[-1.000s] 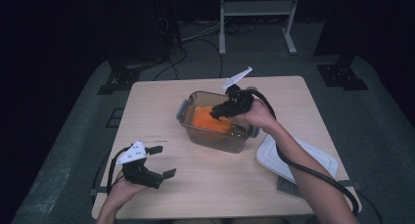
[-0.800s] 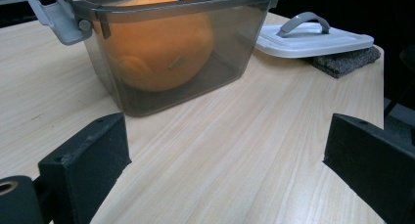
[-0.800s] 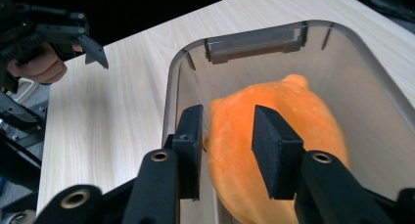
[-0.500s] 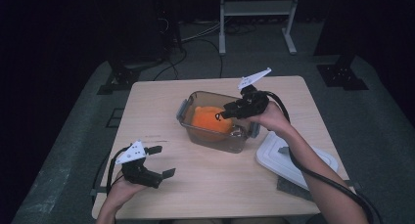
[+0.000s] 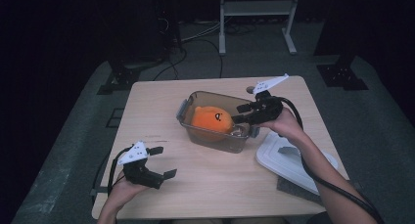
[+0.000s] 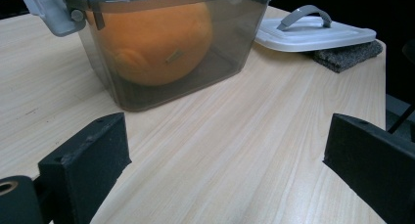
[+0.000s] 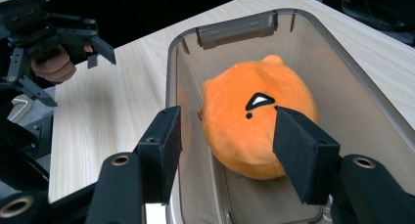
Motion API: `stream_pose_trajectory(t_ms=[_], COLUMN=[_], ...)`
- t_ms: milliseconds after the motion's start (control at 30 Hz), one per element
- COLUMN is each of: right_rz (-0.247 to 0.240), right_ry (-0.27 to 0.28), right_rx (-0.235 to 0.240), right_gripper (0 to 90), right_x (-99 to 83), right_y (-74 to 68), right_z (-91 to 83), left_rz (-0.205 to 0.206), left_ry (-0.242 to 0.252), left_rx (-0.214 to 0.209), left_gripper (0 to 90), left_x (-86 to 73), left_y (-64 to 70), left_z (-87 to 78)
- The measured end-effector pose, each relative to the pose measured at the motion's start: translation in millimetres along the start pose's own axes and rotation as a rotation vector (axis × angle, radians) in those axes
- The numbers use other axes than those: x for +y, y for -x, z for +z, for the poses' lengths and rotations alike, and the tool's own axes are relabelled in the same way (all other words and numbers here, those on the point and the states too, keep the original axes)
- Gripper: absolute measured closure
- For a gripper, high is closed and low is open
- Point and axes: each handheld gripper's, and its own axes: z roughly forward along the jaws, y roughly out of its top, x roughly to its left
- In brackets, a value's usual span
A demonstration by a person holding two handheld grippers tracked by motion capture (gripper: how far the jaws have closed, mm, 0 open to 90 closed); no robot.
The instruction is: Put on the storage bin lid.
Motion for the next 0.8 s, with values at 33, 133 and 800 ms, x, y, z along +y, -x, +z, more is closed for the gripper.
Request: stream_pose_trajectory(t_ms=[33, 133, 800], right_rz=[-0.001, -0.003, 0.014], right_ry=[0.001, 0.013, 0.05], right_rx=[-0.001, -0.007, -0.07], right_gripper=[42.3, 40.5, 35.3], right_x=[-0.9, -4.6, -47.9], right_y=[-0.4, -1.8, -4.0], right_z=[-1.3, -7.7, -50.7], left_rz=[0.003, 0.004, -0.001], left_ry=[-0.002, -0.004, -0.005], left_rx=[0.001, 0.001, 0.006], left_gripper=[2.3, 2.3, 2.3], left_x=[0.1, -0.1, -0.8], left_y=[-0.2, -0.2, -0.7], left_z=[0.0, -0.1, 0.1])
